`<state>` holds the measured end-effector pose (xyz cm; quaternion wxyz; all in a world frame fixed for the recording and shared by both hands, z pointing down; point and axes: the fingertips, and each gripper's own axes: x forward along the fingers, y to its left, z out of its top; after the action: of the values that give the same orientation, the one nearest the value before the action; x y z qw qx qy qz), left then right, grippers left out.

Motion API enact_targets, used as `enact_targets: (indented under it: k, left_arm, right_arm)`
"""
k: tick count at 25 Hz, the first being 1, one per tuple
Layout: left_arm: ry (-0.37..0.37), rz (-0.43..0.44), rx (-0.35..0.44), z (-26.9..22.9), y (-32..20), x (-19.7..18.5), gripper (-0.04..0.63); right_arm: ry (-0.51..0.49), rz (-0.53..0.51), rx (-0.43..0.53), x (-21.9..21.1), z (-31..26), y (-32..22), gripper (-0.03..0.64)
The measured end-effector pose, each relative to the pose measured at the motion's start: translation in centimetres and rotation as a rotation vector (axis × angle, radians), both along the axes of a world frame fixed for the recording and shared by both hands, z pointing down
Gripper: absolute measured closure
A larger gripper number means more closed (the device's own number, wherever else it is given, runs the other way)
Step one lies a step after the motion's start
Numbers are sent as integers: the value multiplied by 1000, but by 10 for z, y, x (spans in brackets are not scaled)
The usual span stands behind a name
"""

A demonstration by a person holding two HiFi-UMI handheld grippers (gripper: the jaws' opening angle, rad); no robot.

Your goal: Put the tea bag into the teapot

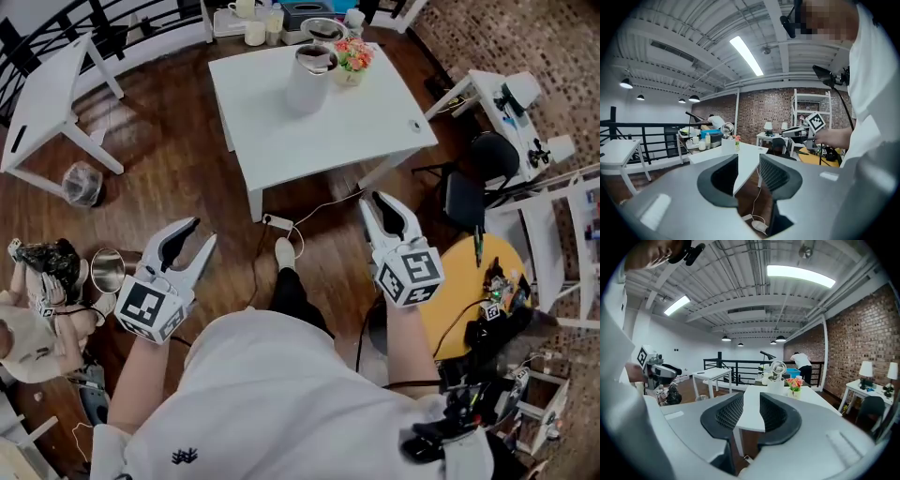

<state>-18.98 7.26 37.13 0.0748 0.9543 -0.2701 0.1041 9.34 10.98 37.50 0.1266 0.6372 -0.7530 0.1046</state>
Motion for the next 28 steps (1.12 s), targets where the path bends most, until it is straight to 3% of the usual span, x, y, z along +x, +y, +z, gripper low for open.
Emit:
enact_targets:
  k: [5, 10, 28]
  left_arm:
    - [10, 51, 0, -5, 46, -20, 477]
    - [26, 81, 2, -11, 80, -27, 477]
    - [30, 142, 14, -30, 113, -26, 477]
  right_arm:
    - [-5, 69, 32, -25, -29, 83, 508]
    - [1, 89, 39, -37, -45, 133, 506]
    - [24, 84, 17, -69, -53, 190, 505]
